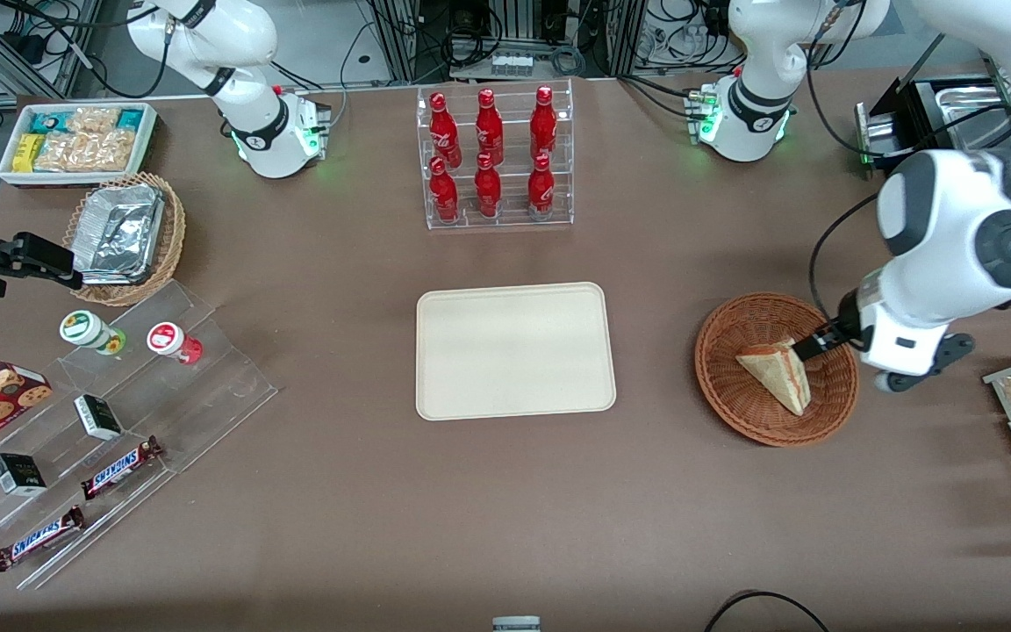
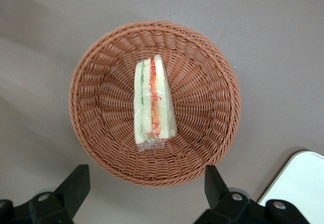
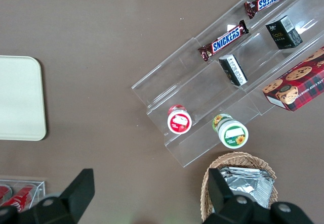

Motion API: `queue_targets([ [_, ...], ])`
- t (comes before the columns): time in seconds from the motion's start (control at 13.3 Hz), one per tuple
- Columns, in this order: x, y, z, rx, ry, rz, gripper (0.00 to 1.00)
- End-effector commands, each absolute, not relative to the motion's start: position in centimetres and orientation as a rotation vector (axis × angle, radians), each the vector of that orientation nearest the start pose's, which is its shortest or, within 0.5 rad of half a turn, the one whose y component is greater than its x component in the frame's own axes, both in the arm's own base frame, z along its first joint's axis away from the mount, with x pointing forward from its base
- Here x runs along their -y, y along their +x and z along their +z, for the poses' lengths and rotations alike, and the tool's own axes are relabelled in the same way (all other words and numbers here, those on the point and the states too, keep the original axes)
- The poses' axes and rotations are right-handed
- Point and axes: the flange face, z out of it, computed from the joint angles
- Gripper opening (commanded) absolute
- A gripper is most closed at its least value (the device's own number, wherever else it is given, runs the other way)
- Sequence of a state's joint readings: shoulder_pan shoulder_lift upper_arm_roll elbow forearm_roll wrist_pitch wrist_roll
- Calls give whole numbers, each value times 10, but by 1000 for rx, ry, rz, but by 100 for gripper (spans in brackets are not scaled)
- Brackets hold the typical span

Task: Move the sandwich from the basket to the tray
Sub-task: 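Lower the left gripper and close it on the wrapped sandwich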

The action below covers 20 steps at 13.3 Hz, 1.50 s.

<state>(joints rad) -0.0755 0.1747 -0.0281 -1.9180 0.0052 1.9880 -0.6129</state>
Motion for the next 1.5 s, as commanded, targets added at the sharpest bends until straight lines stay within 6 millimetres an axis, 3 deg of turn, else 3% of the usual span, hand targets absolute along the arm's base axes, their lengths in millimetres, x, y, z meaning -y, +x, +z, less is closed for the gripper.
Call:
queue_targets([
  [0.0,56,573,370,841,-2985,120,100],
  [0.23,53,566,339,841,-2978,142,100],
  [0.68,49,571,302,855,-2967,163,100],
  [1.28,49,566,273,852,-2967,165,99],
  [1.35,49,566,272,852,-2967,165,98],
  [1.43,49,566,268,852,-2965,172,89],
])
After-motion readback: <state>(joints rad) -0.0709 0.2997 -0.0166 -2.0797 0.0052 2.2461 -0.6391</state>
